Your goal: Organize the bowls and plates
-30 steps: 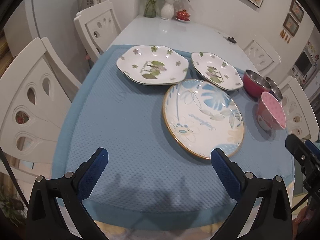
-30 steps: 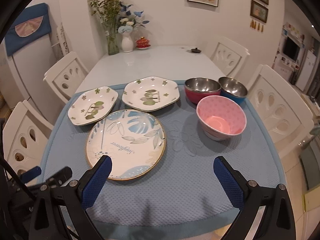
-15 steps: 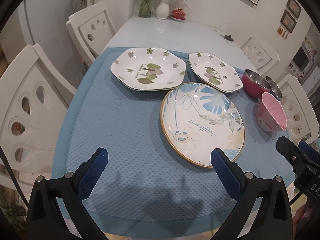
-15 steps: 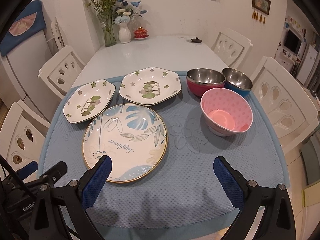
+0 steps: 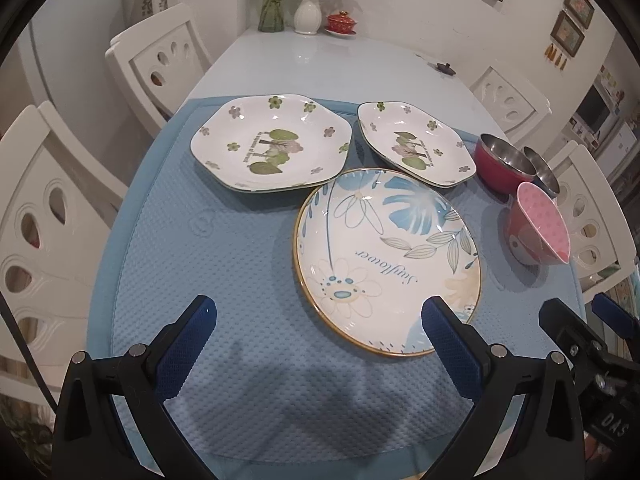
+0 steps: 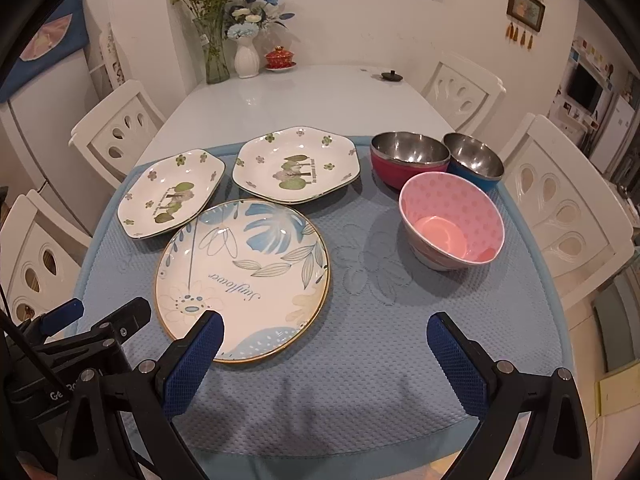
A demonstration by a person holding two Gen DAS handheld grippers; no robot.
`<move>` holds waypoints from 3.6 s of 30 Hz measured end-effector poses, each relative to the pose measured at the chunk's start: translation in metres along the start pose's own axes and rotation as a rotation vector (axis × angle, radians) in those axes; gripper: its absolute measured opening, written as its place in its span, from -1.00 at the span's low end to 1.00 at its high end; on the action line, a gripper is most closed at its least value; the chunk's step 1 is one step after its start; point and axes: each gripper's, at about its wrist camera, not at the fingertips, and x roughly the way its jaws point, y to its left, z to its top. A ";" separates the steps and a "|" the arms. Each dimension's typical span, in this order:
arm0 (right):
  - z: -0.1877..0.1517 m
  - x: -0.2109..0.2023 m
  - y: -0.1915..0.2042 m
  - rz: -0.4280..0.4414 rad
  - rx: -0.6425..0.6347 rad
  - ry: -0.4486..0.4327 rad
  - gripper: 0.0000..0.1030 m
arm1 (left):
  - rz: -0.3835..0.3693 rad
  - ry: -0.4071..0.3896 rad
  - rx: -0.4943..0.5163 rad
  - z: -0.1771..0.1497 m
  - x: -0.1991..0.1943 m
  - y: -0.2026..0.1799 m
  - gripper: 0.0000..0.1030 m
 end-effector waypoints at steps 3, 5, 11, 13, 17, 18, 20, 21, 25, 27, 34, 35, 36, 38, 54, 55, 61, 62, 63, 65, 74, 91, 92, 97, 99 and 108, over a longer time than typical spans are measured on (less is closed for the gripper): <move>0.004 0.010 -0.005 0.005 0.016 0.020 0.96 | 0.016 -0.008 0.029 0.002 0.003 0.002 0.98; 0.007 0.018 -0.010 0.005 0.036 0.036 0.96 | 0.014 -0.004 0.031 0.004 0.007 0.005 0.98; 0.017 0.047 -0.021 0.025 0.067 0.100 0.96 | -0.027 0.049 -0.004 0.011 0.030 0.018 0.97; 0.019 0.058 -0.020 0.027 0.060 0.123 0.96 | -0.034 0.065 -0.013 0.011 0.037 0.021 0.96; 0.022 0.081 -0.018 0.038 0.037 0.169 0.96 | -0.045 0.107 -0.027 0.012 0.055 0.027 0.87; 0.023 0.089 -0.018 0.044 0.033 0.184 0.96 | -0.052 0.116 -0.033 0.012 0.059 0.028 0.82; 0.025 0.099 -0.017 0.054 0.028 0.201 0.94 | -0.067 0.138 -0.045 0.013 0.067 0.031 0.72; 0.026 0.103 -0.016 0.060 0.024 0.208 0.87 | -0.072 0.150 -0.048 0.014 0.072 0.031 0.66; 0.032 0.124 -0.015 0.072 0.003 0.236 0.63 | -0.093 0.170 -0.051 0.016 0.084 0.031 0.38; 0.035 0.133 -0.016 0.084 -0.008 0.248 0.45 | -0.107 0.180 -0.059 0.018 0.089 0.033 0.29; 0.038 0.157 -0.022 0.124 -0.019 0.276 0.07 | -0.116 0.196 -0.079 0.022 0.103 0.036 -0.05; 0.038 0.159 -0.022 0.137 -0.018 0.277 0.02 | -0.115 0.193 -0.076 0.023 0.103 0.035 -0.09; 0.038 0.160 -0.022 0.152 -0.020 0.278 -0.05 | -0.116 0.192 -0.071 0.023 0.104 0.035 -0.14; 0.038 0.163 -0.021 0.176 -0.023 0.277 -0.08 | -0.116 0.194 -0.062 0.024 0.106 0.033 -0.19; 0.040 0.164 -0.010 0.288 -0.071 0.264 -0.23 | -0.105 0.181 0.055 0.024 0.106 0.007 -0.24; 0.039 0.161 -0.009 0.290 -0.078 0.262 -0.23 | -0.095 0.172 0.066 0.022 0.103 0.006 -0.24; 0.031 0.146 -0.004 0.270 -0.099 0.257 -0.23 | -0.093 0.165 0.024 0.017 0.090 0.013 -0.25; 0.029 0.143 -0.003 0.270 -0.095 0.251 -0.23 | -0.089 0.156 0.020 0.016 0.088 0.013 -0.25; 0.028 0.140 -0.001 0.269 -0.097 0.246 -0.23 | -0.080 0.148 0.023 0.015 0.085 0.013 -0.24; 0.027 0.132 0.003 0.263 -0.114 0.235 -0.23 | -0.062 0.129 0.037 0.013 0.078 0.013 -0.24; 0.030 0.081 0.024 0.291 -0.159 0.134 -0.23 | -0.067 0.034 -0.002 0.004 0.025 0.033 -0.25; -0.031 0.073 0.081 0.360 -0.269 0.211 -0.22 | 0.037 0.044 -0.070 -0.048 0.013 0.082 -0.25; -0.034 0.075 0.081 0.358 -0.272 0.218 -0.22 | 0.038 0.043 -0.064 -0.050 0.014 0.081 -0.25; -0.044 0.082 0.082 0.340 -0.268 0.248 -0.22 | 0.054 0.073 -0.049 -0.055 0.029 0.082 -0.25; -0.049 0.084 0.084 0.333 -0.278 0.260 -0.22 | 0.049 0.086 -0.057 -0.059 0.033 0.085 -0.25; -0.070 0.086 0.086 0.334 -0.278 0.330 -0.22 | 0.093 0.067 -0.011 -0.065 0.026 0.084 -0.26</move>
